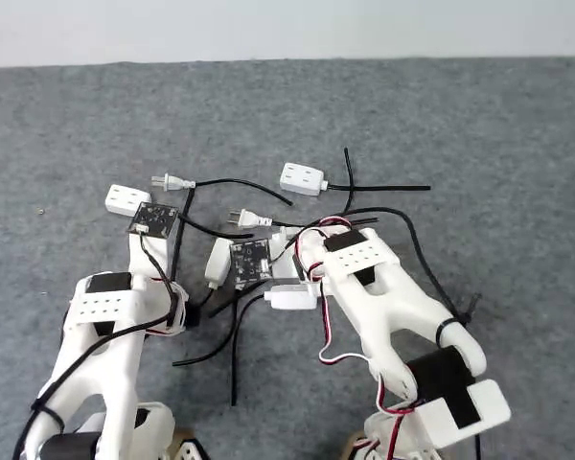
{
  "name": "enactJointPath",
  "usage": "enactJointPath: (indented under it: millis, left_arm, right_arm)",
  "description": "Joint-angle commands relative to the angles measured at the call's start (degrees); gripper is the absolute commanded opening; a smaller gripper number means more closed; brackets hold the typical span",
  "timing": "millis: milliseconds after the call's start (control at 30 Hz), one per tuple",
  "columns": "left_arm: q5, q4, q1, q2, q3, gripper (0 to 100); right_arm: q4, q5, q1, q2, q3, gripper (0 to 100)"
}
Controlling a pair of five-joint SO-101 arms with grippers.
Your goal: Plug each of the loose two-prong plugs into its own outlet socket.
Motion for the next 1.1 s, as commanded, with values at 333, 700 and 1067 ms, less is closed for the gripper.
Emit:
enactJointPath:
  millis: [333, 700, 1067]
  left_arm:
    - [-0.44, -0.97, -0.35, -0.79, -0.13, 26]
    - [-0.44, -0.97, -0.26, -0.79, -0.13, 26]
    - [-0.44, -0.97, -0.35, -0.79, -0.13, 26]
  right_arm:
    - [-2.95, 3.16, -0.13, 8.48, -10.46, 16.2]
    - [2.51, 3.08, 1.1, 12.62, -18.73, 16.1]
    - [9.63, -2.11, 4.35, 28.09, -34.73, 2.1]
